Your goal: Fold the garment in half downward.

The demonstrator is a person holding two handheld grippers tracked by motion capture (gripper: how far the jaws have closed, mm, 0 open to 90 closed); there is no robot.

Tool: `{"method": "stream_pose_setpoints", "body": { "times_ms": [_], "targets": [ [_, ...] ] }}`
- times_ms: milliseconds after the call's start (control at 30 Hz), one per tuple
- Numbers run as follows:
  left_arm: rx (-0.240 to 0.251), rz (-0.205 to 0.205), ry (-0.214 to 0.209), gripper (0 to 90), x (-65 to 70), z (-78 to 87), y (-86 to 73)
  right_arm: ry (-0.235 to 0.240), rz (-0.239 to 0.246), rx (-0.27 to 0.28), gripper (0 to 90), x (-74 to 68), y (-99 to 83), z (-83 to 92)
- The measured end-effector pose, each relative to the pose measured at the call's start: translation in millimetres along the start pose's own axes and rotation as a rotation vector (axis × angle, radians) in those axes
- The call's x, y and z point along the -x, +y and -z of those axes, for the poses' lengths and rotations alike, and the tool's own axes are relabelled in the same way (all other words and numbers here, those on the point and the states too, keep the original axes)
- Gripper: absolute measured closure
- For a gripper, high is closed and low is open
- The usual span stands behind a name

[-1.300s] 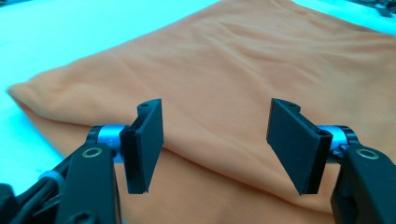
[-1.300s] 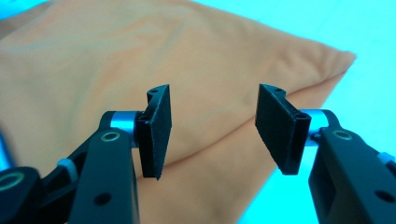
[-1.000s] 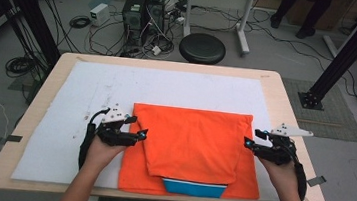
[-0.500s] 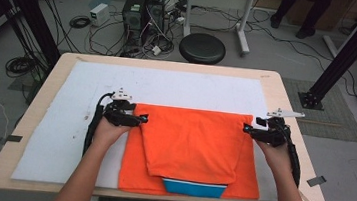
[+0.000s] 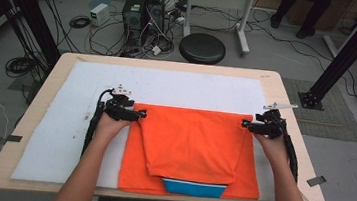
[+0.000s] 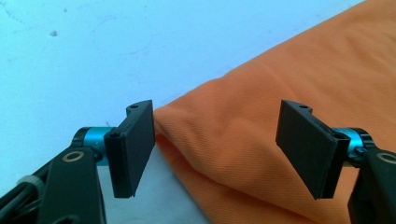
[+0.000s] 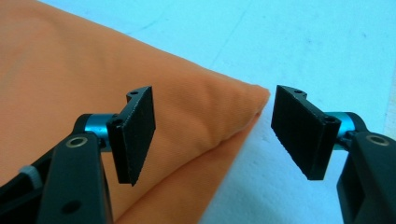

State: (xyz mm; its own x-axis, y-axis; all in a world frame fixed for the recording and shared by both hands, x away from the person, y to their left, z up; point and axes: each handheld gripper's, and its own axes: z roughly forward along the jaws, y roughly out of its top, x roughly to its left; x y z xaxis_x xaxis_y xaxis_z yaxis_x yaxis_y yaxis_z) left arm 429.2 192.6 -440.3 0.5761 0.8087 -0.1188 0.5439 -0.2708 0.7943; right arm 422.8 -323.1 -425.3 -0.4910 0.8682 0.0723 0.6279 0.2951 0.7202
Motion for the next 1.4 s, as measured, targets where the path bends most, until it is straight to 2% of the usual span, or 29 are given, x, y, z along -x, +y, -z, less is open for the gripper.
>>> {"method": "stream_pose_setpoints", "body": {
  "times_ms": [133,167,200,233,333,400,433,500,533,600,633,667,733,867,1000,1067,1233,1267,1300,1333,1367,1400],
  "targets": [
    [-0.008,0.039,0.019,28.1,-8.7,-6.8,-4.0,-0.001,-0.028,-0.04,31.1,7.2,2.3,-11.4],
    [-0.014,0.042,0.019,27.9,-9.5,-9.1,-4.5,-0.005,-0.02,-0.054,31.3,8.9,2.8,-15.5],
    [-0.039,0.036,0.021,27.9,-9.5,-11.5,-3.9,-0.006,-0.027,-0.082,33.3,9.7,3.1,-19.4],
    [-0.041,0.025,0.028,27.3,-8.1,-12.6,-2.3,0.004,-0.032,-0.1,35.8,10.5,2.8,-23.2],
    [-0.069,0.013,0.041,27.4,-5.5,-16.8,2.4,-0.024,-0.013,-0.097,44.8,8.7,1.8,-24.1],
    [-0.071,-0.012,0.058,30.6,-2.9,-17.6,2.6,-0.008,-0.016,-0.089,59.5,8.7,0.2,-21.8],
    [-0.07,-0.012,0.065,33.5,-1.9,-16.9,2.5,0.004,-0.015,-0.083,63.9,8.1,-0.8,-21.4],
    [-0.058,-0.027,0.065,47.5,-0.8,-15.6,1.1,0.05,-0.016,-0.078,79.0,5.7,-1.9,-21.6],
    [-0.052,-0.029,0.055,53.3,0.0,-14.9,0.3,0.05,-0.011,-0.075,80.3,4.9,-2.0,-22.1],
    [-0.04,-0.033,0.004,71.2,2.4,-14.6,-1.0,0.051,0.006,-0.078,82.4,4.6,-0.6,-22.3],
    [-0.041,-0.05,0.012,76.9,4.0,-14.7,-1.0,0.044,0.007,-0.089,83.0,4.0,0.9,-21.7],
    [-0.044,-0.064,0.018,78.4,5.3,-14.5,-0.3,0.026,0.021,-0.093,83.6,3.3,2.5,-21.3],
    [-0.047,-0.072,0.029,80.7,7.8,-14.6,1.8,-0.014,0.06,-0.1,84.1,0.6,6.1,-20.8],
    [-0.035,-0.085,0.046,81.9,9.6,-14.3,8.5,-0.066,0.119,-0.074,84.2,-2.4,11.3,-20.5],
    [-0.021,-0.098,0.06,81.9,12.5,-18.8,17.1,-0.085,0.109,-0.062,84.1,4.0,12.0,-20.8],
    [0.002,-0.086,0.062,81.9,13.5,-21.7,20.9,-0.093,0.099,-0.06,84.1,7.6,13.4,-19.6],
    [-0.029,-0.104,0.083,81.2,17.5,-32.4,30.6,-0.096,0.067,-0.041,82.6,20.1,16.8,-18.3],
    [-0.035,-0.111,0.096,78.9,17.4,-32.5,30.1,-0.093,0.057,-0.039,78.7,21.4,16.6,-18.3],
    [-0.036,-0.109,0.106,74.9,16.7,-32.4,28.9,-0.104,0.052,-0.039,69.7,22.4,16.2,-18.1],
    [-0.039,-0.103,0.115,69.9,15.5,-31.3,27.2,-0.129,0.043,-0.033,66.1,23.1,15.7,-17.2],
    [-0.032,-0.09,0.122,63.3,13.4,-29.5,25.3,-0.126,0.034,-0.023,63.8,24.7,14.4,-15.0],
    [-0.023,-0.07,0.124,57.3,11.5,-26.6,23.2,-0.124,0.026,-0.015,57.0,25.6,12.8,-13.1]
  ]
}}
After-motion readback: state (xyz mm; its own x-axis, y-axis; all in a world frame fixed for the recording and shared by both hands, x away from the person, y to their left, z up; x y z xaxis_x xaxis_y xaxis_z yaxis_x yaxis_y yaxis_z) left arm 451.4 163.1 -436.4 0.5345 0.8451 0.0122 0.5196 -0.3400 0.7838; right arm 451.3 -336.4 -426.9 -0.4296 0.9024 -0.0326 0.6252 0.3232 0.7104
